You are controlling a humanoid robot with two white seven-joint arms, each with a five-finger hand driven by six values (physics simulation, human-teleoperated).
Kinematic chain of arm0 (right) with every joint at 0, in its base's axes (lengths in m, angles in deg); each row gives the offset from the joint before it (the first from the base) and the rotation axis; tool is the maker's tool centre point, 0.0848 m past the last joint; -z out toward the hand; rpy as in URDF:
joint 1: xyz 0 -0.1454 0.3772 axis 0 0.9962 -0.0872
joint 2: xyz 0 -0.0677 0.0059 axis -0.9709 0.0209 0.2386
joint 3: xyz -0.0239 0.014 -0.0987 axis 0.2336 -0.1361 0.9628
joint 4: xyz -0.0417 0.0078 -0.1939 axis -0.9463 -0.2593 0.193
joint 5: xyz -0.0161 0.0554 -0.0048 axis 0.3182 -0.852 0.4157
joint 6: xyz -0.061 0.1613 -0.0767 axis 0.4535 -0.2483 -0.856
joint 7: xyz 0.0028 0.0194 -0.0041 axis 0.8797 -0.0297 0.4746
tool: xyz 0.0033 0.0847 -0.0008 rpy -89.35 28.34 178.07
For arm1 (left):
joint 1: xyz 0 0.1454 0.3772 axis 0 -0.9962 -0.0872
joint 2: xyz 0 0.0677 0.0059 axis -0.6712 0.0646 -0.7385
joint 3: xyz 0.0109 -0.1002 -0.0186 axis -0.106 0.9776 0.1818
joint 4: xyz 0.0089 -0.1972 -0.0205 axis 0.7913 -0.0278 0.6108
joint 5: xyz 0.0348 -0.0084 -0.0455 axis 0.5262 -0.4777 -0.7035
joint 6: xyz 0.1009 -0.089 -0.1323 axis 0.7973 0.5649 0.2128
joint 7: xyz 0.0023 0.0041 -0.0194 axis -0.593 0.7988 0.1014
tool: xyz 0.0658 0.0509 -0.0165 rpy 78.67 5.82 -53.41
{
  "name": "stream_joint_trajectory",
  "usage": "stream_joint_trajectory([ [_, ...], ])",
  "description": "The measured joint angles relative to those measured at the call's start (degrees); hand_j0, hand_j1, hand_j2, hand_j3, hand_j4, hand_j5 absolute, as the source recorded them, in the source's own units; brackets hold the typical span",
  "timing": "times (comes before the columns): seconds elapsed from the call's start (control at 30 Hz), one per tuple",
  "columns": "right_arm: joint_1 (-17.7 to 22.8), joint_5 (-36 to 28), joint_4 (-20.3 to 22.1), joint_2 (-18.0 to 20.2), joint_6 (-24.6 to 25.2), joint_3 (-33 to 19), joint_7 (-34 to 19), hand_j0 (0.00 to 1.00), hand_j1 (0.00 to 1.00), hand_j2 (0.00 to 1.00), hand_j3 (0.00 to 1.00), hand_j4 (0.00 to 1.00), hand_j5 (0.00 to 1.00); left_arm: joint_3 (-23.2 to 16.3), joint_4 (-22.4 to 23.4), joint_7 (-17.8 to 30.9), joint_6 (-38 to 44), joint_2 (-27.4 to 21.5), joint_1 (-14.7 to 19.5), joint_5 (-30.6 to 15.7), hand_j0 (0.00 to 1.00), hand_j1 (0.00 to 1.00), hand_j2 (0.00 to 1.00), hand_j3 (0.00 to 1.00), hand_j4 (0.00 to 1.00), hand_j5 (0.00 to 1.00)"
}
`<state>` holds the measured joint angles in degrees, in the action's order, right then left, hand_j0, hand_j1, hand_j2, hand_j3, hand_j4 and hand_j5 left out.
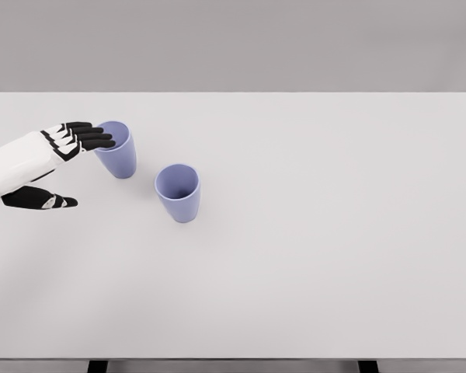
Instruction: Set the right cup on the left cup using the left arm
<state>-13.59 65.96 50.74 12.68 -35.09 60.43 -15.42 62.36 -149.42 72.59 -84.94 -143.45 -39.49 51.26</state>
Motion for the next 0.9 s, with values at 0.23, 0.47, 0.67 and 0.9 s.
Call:
stream_joint_trajectory([
  [0.23,0.0,0.0,-0.1,0.0,0.1,0.2,0.0,1.00,1.00,1.00,1.00,1.00,1.00,0.1,0.0,0.0,0.0,0.0,0.1,0.0,1.00,1.00,1.00,1.00,1.00,1.00],
  [0.47,0.0,0.0,-0.1,0.0,0.1,0.2,0.1,1.00,1.00,1.00,1.00,1.00,1.00,0.2,-0.2,-0.3,0.0,-0.1,0.1,-0.5,1.00,1.00,1.00,1.00,1.00,1.00],
  [0.67,0.0,0.0,-0.1,0.0,0.1,0.2,0.0,1.00,1.00,1.00,1.00,1.00,1.00,-0.1,-0.5,-0.2,0.0,-3.0,-2.0,-12.5,1.00,1.00,1.00,1.00,1.00,1.00],
  [0.9,0.0,0.0,-0.1,0.0,0.1,0.2,0.0,1.00,1.00,1.00,1.00,1.00,1.00,-0.7,-1.1,0.0,0.0,-4.8,-1.4,-24.1,0.99,0.99,0.99,0.99,0.99,0.99],
])
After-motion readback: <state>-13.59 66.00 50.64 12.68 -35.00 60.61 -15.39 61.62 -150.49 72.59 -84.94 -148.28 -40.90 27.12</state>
